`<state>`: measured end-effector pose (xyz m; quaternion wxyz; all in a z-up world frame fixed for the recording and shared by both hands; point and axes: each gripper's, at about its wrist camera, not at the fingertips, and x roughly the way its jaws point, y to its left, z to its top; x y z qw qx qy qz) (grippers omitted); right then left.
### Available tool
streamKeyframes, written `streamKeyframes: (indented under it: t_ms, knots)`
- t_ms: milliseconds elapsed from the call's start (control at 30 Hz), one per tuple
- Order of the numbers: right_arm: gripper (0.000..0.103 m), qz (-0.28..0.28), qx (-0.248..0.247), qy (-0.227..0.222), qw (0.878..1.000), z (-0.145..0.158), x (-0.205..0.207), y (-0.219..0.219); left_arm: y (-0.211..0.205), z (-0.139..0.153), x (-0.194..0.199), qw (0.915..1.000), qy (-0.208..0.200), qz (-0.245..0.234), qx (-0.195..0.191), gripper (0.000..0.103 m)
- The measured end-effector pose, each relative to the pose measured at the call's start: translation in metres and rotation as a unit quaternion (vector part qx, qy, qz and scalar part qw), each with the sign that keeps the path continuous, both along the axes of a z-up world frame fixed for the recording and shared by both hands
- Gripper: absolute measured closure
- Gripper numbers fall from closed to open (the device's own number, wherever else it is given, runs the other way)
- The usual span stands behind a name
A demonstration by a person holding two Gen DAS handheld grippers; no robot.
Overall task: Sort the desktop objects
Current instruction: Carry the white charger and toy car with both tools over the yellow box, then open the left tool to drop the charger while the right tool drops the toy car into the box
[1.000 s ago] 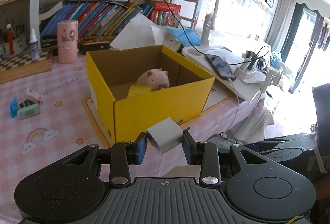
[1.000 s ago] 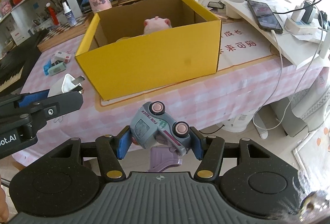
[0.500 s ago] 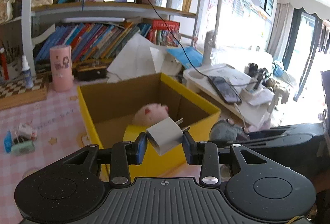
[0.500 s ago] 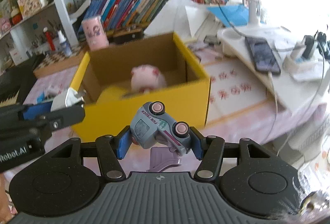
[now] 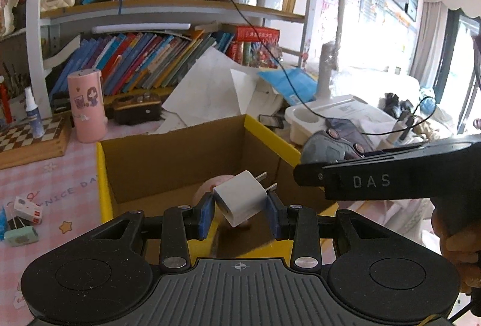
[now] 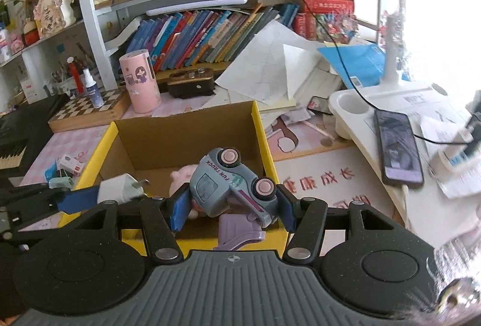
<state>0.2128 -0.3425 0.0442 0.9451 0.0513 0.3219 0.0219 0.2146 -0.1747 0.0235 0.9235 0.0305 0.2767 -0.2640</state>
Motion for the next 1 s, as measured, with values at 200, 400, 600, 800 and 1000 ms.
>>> streamKeyframes:
  t_ms: [200,400,600,800,1000]
  knots:
    - [0.047,0.032,-0.005,0.013,0.999,-0.010,0.029,-0.005,-0.013,-0.013,0.017,0.9995,0.022,0.013,0.018,0.067]
    - [0.048,0.074,-0.022,0.022,0.997,-0.018,0.062,-0.004,-0.025,-0.027,0.030,0.9980,0.051,0.012,0.036,0.067]
    - [0.048,0.117,-0.041,0.041,0.991,-0.028,0.099,0.002,-0.028,-0.033,0.037,0.9972,0.061,0.013,0.041,0.067]
    - [0.048,0.174,-0.078,0.059,0.980,-0.038,0.132,0.019,-0.032,-0.035,0.040,0.9971,0.059,0.009,0.047,0.066]
    - [0.048,0.203,-0.090,0.094,0.970,-0.048,0.162,0.033,-0.031,-0.029,0.035,0.9975,0.041,0.013,0.056,0.058]
